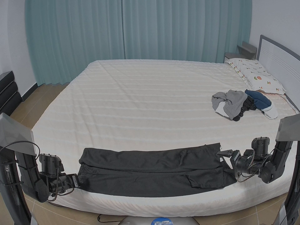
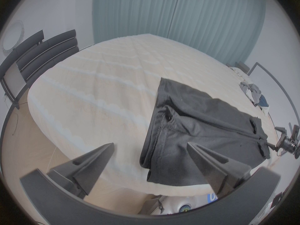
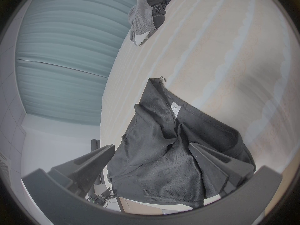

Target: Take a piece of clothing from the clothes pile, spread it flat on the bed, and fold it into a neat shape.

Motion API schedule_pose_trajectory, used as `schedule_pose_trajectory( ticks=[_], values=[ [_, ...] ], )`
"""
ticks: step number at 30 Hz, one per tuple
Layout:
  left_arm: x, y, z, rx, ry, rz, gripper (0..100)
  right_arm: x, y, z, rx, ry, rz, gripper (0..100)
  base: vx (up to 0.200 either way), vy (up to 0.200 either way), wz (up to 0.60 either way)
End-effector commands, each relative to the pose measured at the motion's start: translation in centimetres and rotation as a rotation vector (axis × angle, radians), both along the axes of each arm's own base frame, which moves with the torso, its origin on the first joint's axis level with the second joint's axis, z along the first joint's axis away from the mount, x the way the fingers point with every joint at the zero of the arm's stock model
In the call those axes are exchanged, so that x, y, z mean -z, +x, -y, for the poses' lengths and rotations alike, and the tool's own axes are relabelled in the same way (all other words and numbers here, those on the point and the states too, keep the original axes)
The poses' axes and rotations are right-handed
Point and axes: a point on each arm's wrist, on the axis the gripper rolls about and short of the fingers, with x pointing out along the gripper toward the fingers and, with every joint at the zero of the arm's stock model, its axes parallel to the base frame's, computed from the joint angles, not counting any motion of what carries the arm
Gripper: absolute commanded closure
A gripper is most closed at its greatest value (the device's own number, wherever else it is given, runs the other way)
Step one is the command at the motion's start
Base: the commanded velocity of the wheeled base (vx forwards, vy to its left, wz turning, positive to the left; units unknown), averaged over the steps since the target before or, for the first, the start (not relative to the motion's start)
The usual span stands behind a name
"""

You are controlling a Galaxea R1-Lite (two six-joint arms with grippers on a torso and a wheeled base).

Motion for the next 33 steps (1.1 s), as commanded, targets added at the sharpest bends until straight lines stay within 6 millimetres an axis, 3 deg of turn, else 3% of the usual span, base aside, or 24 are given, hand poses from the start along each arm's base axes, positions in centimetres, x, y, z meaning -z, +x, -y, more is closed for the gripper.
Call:
schedule_pose_trajectory(
  ticks=[1, 7, 12, 15, 16, 21, 25, 33],
  values=[
    [-1.4, 0.4, -0.4, -0.021, -0.013, 0.07, 0, 0.0, 0.0, 0.0, 0.0, 0.001, -0.001, 0, 0.0, 0.0, 0.0],
    [-3.4, 2.4, -0.9, -0.095, -0.119, 0.193, 0, 0.0, 0.0, 0.0, 0.0, 0.001, 0.001, 0, 0.0, 0.0, 0.0],
    [-3.3, 4.8, -0.6, -0.075, -0.185, 0.17, 0, 0.0, 0.0, 0.0, 0.0, 0.001, 0.001, 0, 0.0, 0.0, 0.0],
    [-3.3, 5.2, -0.6, -0.075, -0.188, 0.156, 0, 0.0, 0.1, 0.0, 0.0, 0.001, 0.002, 0, 0.0, 0.0, 0.0],
    [-2.8, 6.4, -0.6, -0.067, -0.196, 0.093, 0, 0.0, 0.1, 0.0, 0.0, 0.001, 0.001, 0, 0.0, 0.0, 0.0],
    [-1.1, 8.1, -0.5, -0.019, -0.159, 0.053, 0, 0.2, 0.1, 0.0, 0.001, 0.0, -0.002, 0, 0.0, 0.0, 0.0],
    [0.6, 8.4, 0.1, 0.024, -0.132, 0.019, 0, 0.2, 0.1, 0.0, 0.0, -0.001, -0.002, 0, 0.0, 0.0, 0.0],
    [1.4, 8.4, 1.2, 0.062, -0.128, -0.004, 0, 0.2, 0.1, -0.1, -0.001, -0.001, -0.002, 0, 0.0, 0.0, 0.0]
  ],
)
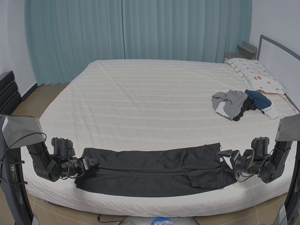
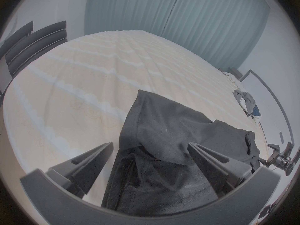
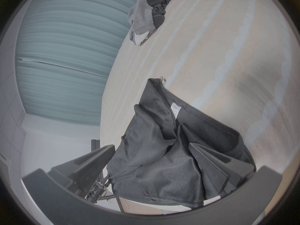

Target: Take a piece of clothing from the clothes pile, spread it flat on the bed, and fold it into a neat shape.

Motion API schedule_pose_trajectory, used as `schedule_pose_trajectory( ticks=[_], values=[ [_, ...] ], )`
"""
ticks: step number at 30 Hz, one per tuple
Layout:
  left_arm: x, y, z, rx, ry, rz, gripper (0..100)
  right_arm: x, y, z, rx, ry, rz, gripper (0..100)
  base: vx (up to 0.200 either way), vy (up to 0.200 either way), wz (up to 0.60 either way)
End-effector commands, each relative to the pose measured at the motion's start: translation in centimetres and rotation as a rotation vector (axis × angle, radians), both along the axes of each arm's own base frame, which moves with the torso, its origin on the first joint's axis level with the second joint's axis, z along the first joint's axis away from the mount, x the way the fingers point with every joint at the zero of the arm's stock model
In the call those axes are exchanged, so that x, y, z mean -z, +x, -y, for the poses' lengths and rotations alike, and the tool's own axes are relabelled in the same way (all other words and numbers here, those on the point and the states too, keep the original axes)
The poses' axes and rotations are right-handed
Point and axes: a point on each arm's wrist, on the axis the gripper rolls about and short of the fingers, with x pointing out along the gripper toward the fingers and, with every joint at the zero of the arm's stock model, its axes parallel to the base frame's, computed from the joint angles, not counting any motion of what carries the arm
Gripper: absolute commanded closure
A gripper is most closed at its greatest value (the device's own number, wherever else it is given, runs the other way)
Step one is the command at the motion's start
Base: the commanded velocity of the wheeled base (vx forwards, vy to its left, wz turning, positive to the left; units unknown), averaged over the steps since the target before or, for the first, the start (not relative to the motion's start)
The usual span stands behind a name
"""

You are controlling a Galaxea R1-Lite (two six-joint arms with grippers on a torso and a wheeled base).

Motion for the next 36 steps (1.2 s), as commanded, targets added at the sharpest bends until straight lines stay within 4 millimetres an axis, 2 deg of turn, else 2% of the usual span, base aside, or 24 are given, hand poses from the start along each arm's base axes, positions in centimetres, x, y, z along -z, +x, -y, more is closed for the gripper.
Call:
schedule_pose_trajectory(
  ticks=[1, 8, 9, 34, 36],
  values=[
    [1.0, 0.0, 0.3, 0.01, 0.0, -0.028, 0, 0.1, 0.0, -0.1, -0.003, 0.0, -0.002, 0, 0.0, 0.0, 0.0],
    [0.9, 0.6, 0.5, 0.014, 0.003, -0.004, 0, 0.1, -0.1, 0.0, -0.001, -0.001, -0.005, 0, 0.0, 0.0, 0.0],
    [0.8, 0.6, 0.5, 0.014, 0.003, -0.003, 100, 0.1, -0.1, 0.0, -0.001, -0.001, -0.005, 0, 0.0, 0.0, 0.0],
    [0.0, 0.8, 0.7, 0.0, 0.001, 0.06, 100, -0.1, 0.2, 0.2, 0.007, 0.004, 0.011, 0, 0.0, 0.0, 0.0],
    [0.1, 0.9, 0.7, -0.006, -0.004, 0.059, 100, -0.3, 0.3, 0.2, 0.009, 0.005, 0.015, 0, -0.2, 0.0, 0.0]
  ],
)
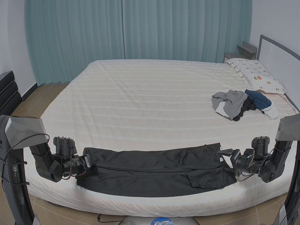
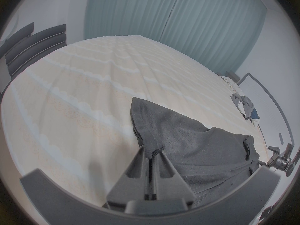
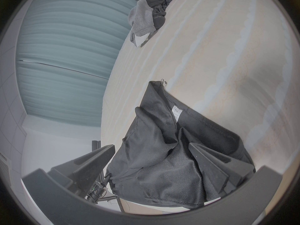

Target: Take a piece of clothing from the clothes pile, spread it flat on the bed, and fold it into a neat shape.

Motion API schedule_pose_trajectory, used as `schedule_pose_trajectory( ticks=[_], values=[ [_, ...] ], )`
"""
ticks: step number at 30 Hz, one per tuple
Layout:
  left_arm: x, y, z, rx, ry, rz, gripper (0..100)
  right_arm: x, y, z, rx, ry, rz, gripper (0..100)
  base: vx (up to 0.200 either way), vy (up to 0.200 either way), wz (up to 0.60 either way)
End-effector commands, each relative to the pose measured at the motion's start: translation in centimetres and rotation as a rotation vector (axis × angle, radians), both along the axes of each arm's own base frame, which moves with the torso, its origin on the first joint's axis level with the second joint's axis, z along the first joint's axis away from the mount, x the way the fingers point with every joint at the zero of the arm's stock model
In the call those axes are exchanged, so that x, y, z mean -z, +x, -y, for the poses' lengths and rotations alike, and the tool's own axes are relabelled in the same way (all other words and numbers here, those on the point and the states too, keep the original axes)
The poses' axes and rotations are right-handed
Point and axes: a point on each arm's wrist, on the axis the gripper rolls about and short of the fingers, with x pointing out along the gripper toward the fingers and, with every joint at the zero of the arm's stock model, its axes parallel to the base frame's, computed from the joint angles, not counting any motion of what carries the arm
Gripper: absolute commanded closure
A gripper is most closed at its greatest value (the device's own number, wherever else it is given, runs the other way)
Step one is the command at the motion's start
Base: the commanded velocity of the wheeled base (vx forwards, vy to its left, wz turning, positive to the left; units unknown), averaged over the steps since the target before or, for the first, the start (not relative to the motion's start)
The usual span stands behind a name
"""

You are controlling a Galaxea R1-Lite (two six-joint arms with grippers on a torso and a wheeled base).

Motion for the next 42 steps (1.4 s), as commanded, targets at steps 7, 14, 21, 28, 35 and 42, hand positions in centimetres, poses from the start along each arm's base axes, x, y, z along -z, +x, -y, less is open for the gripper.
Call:
schedule_pose_trajectory(
  ticks=[7, 14, 21, 28, 35, 42],
  values=[
    [-0.2, 0.4, 0.0, -0.01, -0.01, 0.015, 100, -0.9, 0.9, 2.1, 0.069, 0.01, 0.065, 0, -0.114, 0.0, 0.0],
    [-1.0, 1.4, 0.4, -0.058, -0.055, 0.051, 100, -0.1, 1.2, 2.7, 0.089, 0.013, 0.063, 0, 0.0, 0.0, 0.0],
    [-1.4, 1.6, 1.3, -0.073, -0.042, 0.072, 100, 0.8, 0.8, 2.4, 0.078, 0.007, 0.098, 0, 0.0, -0.057, 0.0],
    [-2.8, 0.9, 1.8, -0.061, -0.045, 0.096, 100, 0.9, 0.6, 2.4, 0.076, 0.005, 0.117, 0, 0.0, -0.2, 0.0],
    [-4.3, 0.5, 2.9, -0.082, -0.028, 0.127, 100, 0.9, 0.6, 2.4, 0.077, 0.006, 0.114, 0, 0.0, -0.2, 0.0],
    [-5.5, 0.0, 5.3, -0.049, 0.005, 0.103, 100, 0.9, 0.6, 2.4, 0.077, 0.006, 0.114, 0, 0.0, -0.2, 0.0]
  ],
)
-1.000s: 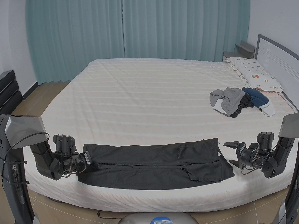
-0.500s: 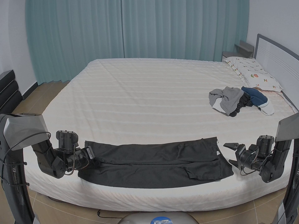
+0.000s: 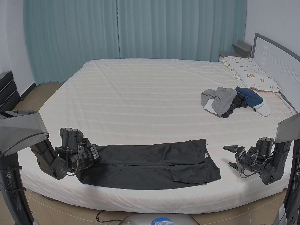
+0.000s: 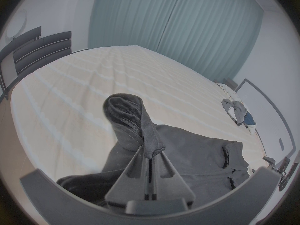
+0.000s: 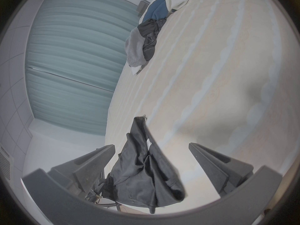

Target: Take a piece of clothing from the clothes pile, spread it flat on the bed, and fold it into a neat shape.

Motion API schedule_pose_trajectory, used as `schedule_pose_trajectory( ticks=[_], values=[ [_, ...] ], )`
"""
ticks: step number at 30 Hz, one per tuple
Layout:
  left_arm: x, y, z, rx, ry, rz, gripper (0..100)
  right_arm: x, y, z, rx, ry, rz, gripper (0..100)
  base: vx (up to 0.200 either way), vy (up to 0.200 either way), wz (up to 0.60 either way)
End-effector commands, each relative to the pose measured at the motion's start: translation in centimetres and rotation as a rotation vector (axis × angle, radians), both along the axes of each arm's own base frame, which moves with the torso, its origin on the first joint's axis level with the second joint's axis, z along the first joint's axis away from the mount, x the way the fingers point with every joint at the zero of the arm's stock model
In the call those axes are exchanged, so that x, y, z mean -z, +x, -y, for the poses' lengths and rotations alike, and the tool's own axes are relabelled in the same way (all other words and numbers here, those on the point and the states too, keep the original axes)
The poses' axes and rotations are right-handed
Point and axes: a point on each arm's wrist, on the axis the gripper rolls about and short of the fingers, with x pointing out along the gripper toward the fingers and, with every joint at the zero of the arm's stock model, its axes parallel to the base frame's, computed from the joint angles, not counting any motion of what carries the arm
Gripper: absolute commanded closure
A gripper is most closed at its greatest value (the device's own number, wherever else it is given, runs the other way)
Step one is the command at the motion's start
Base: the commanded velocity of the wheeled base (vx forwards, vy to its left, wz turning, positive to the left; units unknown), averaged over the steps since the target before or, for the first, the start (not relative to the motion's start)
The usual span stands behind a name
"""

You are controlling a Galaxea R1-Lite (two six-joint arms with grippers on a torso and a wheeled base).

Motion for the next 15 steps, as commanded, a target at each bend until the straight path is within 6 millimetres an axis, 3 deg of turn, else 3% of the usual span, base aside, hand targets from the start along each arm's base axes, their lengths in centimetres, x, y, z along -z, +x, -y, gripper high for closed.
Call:
schedule_pose_trajectory(
  ticks=[1, 15],
  values=[
    [-1.6, -0.2, 1.8, 0.025, 0.016, 0.02, 100, 0.0, 0.0, 0.0, -0.001, 0.0, 0.0, 0, 0.0, -0.2, 0.0],
    [-3.0, 0.7, 7.0, 0.086, 0.061, -0.048, 100, 0.2, 0.0, -0.1, -0.002, -0.002, -0.006, 0, 0.0, -0.2, 0.0]
  ],
)
